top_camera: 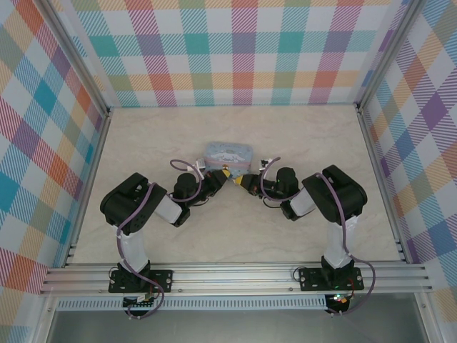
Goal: Unlock the padlock with the key
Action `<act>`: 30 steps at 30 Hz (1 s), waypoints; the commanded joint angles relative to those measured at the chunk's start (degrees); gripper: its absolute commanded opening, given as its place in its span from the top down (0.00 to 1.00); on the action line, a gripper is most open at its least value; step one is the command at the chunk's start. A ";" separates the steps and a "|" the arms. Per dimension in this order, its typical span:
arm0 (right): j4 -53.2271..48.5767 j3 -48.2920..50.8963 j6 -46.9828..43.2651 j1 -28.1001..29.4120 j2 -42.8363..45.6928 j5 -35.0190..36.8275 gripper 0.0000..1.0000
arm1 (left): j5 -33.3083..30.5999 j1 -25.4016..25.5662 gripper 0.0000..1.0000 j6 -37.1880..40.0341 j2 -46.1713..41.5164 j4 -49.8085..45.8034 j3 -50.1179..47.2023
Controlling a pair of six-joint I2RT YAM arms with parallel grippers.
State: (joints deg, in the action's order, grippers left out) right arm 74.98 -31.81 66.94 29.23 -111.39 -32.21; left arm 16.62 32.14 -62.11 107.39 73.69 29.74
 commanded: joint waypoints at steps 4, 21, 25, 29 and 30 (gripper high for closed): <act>5.64 -1.58 4.00 0.03 0.65 -1.02 0.98 | 5.81 1.08 1.00 0.36 -3.04 2.95 0.85; 5.64 -4.84 4.77 -1.17 1.27 -4.23 0.97 | 7.63 1.18 1.00 -3.86 -6.24 2.82 1.17; 5.65 -5.79 5.91 -1.28 1.61 -5.08 0.97 | 8.13 1.23 1.00 -3.33 -6.62 2.95 1.03; 5.62 -5.87 5.34 -1.32 1.86 -5.41 0.97 | 7.80 1.22 1.00 -3.26 -6.79 2.73 1.16; 5.62 -5.36 4.48 -1.35 1.89 -4.89 0.97 | 7.65 1.23 1.00 -3.52 -6.63 2.78 1.11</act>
State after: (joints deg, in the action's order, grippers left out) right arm 76.99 -35.09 72.79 27.64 -111.37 -38.39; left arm 16.38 31.57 -65.63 102.78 72.36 29.85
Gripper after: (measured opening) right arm 0.057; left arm 0.099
